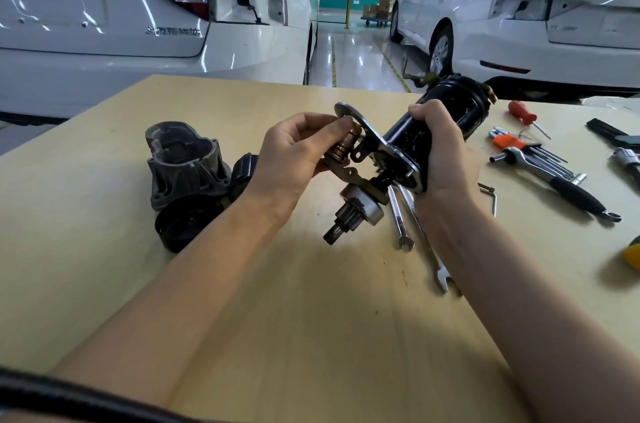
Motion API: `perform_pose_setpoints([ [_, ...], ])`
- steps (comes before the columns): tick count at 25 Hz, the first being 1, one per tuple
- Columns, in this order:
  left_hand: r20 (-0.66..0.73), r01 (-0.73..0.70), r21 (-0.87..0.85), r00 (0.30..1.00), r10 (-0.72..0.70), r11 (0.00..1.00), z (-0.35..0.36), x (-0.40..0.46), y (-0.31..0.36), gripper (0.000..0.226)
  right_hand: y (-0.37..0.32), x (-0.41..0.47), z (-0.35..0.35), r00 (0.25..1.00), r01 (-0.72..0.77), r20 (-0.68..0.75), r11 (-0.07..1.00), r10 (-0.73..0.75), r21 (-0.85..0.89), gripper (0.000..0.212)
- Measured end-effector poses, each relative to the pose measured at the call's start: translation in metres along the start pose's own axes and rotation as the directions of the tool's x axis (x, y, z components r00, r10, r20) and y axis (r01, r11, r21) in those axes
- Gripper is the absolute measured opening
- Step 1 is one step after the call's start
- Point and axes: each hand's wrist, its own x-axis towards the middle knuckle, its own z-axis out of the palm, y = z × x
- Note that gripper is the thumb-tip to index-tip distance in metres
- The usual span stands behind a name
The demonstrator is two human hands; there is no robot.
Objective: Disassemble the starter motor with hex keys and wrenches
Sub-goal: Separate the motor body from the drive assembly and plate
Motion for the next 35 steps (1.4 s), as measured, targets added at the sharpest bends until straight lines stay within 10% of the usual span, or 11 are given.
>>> perform_pose_setpoints([
  [11,0.2,-0.005,0.142,0.98,-0.023,0.99,-0.008,0.0,0.01,0.013,-0.003,0.001,-0.005,1.0,-0.001,-0.024,1.0,0.001,-0.015,0.026],
  [23,0.092,-0.064,0.363,0.995,0.032,0.93,-0.008,0.0,0.009,0.051,0.0,0.003,-0.003,0.998,-0.051,0.038,0.999,0.051,-0.012,0.02],
  [31,-0.064,-0.1,0.081,0.992,0.105,0.992,-0.045,0.015,0.023,0.017,-0.005,0.008,-0.01,0.992,-0.089,0.095,0.996,0.088,0.002,0.023],
  [35,-0.024,-0.019,0.26,0.999,0.027,0.966,-0.047,0.015,0.018,0.014,-0.01,0.012,-0.013,0.986,-0.115,0.135,0.987,0.1,0.109,0.016],
])
